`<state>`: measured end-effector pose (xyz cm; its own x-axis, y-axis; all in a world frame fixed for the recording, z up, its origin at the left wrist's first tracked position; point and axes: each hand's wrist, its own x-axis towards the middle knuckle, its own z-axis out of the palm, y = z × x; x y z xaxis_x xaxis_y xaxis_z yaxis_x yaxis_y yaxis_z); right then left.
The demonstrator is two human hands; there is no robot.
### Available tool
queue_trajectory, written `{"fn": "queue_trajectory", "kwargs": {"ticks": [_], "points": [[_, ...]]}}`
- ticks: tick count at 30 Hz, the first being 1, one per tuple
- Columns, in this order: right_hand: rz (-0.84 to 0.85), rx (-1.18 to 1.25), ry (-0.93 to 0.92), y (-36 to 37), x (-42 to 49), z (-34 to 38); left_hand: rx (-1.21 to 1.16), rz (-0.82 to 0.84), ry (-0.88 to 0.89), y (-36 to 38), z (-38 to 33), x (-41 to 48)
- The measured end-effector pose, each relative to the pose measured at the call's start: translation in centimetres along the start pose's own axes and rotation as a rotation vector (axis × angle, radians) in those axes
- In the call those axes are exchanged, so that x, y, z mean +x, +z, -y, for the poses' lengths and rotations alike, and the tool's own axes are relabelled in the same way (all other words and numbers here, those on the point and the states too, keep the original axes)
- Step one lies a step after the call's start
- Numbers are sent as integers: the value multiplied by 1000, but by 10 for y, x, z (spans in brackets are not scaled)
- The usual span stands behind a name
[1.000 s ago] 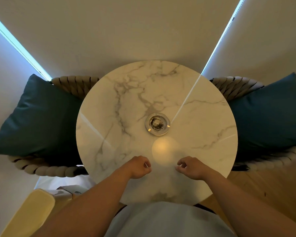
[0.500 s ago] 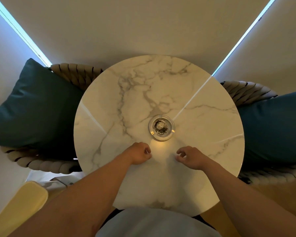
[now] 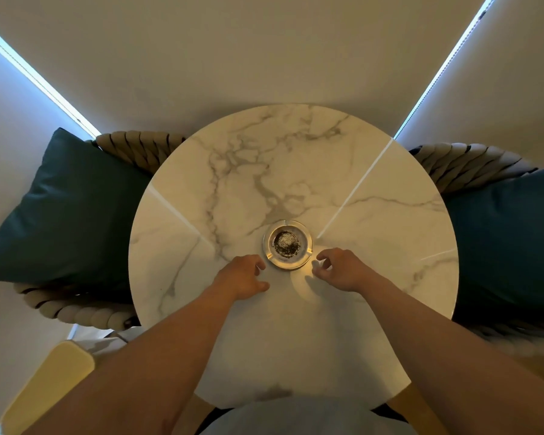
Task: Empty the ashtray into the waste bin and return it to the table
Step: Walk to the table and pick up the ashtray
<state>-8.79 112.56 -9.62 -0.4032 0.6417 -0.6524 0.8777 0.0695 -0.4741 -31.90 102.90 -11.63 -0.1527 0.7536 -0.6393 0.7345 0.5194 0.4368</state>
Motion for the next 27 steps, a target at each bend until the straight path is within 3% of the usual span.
{"fn": "queue_trajectory", "kwargs": {"ticks": [7, 18, 27], "points": [[-75, -9, -17, -9, 21, 8, 111, -172, 40, -19, -4, 25], [-66, -38, -92, -3, 47, 20, 220, -73, 178, -30, -19, 62], [-32, -60, -100, -1, 59, 25, 205, -63, 176, -19, -22, 63]]}}
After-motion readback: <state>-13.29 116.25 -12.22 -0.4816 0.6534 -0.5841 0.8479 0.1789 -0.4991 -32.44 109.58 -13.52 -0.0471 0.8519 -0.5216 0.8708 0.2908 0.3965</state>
